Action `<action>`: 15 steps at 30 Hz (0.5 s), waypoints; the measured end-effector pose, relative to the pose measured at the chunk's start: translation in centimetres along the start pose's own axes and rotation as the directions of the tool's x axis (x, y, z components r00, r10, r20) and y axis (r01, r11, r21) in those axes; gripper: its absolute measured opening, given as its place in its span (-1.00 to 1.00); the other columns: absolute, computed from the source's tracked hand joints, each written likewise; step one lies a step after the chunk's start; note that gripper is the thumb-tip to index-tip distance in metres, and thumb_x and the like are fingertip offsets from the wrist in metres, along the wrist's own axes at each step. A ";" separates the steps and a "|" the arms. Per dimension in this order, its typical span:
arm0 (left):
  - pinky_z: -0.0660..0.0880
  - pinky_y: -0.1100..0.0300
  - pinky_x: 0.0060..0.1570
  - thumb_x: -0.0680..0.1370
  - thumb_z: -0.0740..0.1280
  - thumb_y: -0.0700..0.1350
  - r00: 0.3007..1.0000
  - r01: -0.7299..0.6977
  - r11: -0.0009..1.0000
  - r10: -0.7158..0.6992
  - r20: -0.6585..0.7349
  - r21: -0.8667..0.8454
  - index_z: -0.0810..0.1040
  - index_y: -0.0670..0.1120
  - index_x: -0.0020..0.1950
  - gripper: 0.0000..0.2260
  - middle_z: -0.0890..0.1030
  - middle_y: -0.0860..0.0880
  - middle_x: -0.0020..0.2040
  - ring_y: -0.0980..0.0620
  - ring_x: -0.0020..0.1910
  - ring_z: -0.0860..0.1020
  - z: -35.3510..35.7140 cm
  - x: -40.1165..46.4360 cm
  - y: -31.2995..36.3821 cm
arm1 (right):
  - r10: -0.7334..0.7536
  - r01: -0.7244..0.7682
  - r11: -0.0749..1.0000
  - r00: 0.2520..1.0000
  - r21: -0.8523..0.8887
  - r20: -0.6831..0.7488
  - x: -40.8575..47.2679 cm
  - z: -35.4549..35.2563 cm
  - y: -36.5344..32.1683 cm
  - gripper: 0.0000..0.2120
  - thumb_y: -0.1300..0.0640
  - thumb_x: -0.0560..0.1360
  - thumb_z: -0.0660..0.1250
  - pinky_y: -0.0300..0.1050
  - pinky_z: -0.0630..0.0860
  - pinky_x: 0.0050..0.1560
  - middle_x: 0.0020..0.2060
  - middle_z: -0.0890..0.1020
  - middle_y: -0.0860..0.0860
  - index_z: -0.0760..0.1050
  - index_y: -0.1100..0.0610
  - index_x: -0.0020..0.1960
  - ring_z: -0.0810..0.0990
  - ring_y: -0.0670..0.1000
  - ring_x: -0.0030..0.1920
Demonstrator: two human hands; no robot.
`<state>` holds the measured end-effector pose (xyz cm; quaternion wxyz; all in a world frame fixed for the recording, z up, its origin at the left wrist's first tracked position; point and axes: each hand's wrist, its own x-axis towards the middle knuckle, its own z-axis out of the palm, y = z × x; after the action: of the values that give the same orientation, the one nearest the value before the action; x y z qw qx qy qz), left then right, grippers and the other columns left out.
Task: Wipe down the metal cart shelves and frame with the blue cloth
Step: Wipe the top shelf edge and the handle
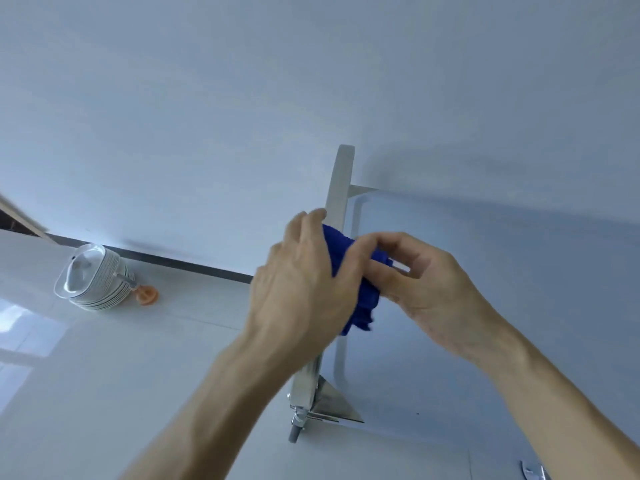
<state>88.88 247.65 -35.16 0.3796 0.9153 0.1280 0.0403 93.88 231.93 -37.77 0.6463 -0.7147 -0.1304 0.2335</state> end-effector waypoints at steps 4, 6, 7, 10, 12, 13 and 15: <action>0.50 -0.09 0.02 0.53 0.29 0.15 0.985 -0.121 0.933 0.154 -0.073 0.338 0.26 -0.02 0.46 -0.44 0.25 -0.02 0.51 -0.20 0.22 0.45 2.2 -0.2 -0.3 | 0.018 -0.170 0.809 0.964 -0.563 -0.265 -0.6 -3.8 7.1 -0.60 -0.18 0.59 0.24 -0.24 0.34 0.38 0.34 0.51 -0.19 0.47 -0.08 0.37 0.45 -0.13 0.37; 0.48 -0.15 -0.07 0.45 0.40 0.05 0.956 -0.218 0.829 0.288 -0.059 0.515 0.36 -0.10 0.42 -0.42 0.32 -0.13 0.49 -0.31 0.14 0.47 3.0 0.1 -0.4 | -0.110 -0.120 0.520 0.972 -0.845 -0.206 -1.2 -4.5 11.5 -0.44 -0.28 0.60 0.10 -0.08 0.22 0.48 0.48 0.40 0.02 0.41 0.00 0.47 0.31 0.07 0.50; 0.48 -0.16 -0.10 0.43 0.42 0.02 0.947 -0.241 0.787 0.319 -0.041 0.568 0.39 -0.12 0.39 -0.43 0.33 -0.15 0.48 -0.33 0.11 0.46 3.2 0.7 -0.5 | -0.131 -0.088 0.415 0.979 -0.906 -0.155 -1.3 -4.4 13.1 -0.41 -0.30 0.60 0.04 0.03 0.17 0.50 0.52 0.34 0.10 0.37 -0.01 0.49 0.27 0.14 0.52; 0.47 -0.11 -0.14 0.49 0.34 0.01 0.948 -0.254 0.764 0.317 -0.002 0.593 0.40 -0.09 0.36 -0.53 0.30 -0.11 0.47 -0.30 0.11 0.42 3.6 3.8 0.0 | -0.151 -0.090 0.263 0.980 -0.961 -0.133 -1.4 -3.9 14.6 -0.43 -0.24 0.64 -0.05 0.19 0.13 0.51 0.56 0.22 0.18 0.26 -0.03 0.56 0.19 0.19 0.56; 0.47 -0.07 -0.12 0.54 0.26 0.05 0.960 -0.227 0.776 0.281 0.000 0.589 0.36 -0.05 0.39 -0.56 0.28 -0.07 0.44 -0.26 0.14 0.38 3.7 6.8 0.6 | -0.186 -0.098 0.240 0.972 -0.966 -0.145 -1.2 -3.8 14.5 -0.44 -0.21 0.64 -0.02 0.24 0.18 0.50 0.56 0.22 0.19 0.26 -0.01 0.56 0.19 0.21 0.56; 0.45 -0.05 -0.13 0.55 0.24 0.06 0.960 -0.221 0.771 0.281 -0.008 0.597 0.36 -0.05 0.39 -0.57 0.27 -0.07 0.41 -0.24 0.13 0.38 3.9 8.3 1.0 | -0.187 -0.103 0.239 0.971 -0.965 -0.150 -0.9 -3.9 14.3 -0.45 -0.20 0.64 0.00 0.25 0.20 0.50 0.56 0.23 0.20 0.26 0.00 0.56 0.20 0.21 0.56; 0.38 -0.02 -0.14 0.55 0.23 0.03 0.962 -0.221 0.744 0.274 0.013 0.631 0.34 -0.05 0.39 -0.58 0.21 -0.07 0.46 -0.24 0.14 0.37 4.4 11.7 1.8 | -0.164 -0.121 0.248 0.973 -0.961 -0.165 -0.3 -3.9 14.0 -0.45 -0.20 0.64 0.01 0.26 0.21 0.49 0.56 0.23 0.19 0.25 -0.01 0.56 0.19 0.21 0.56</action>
<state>101.26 246.49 -37.25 0.0395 0.9955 0.0267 0.0821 93.98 226.56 -51.24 0.0850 -0.9800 -0.1796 0.0104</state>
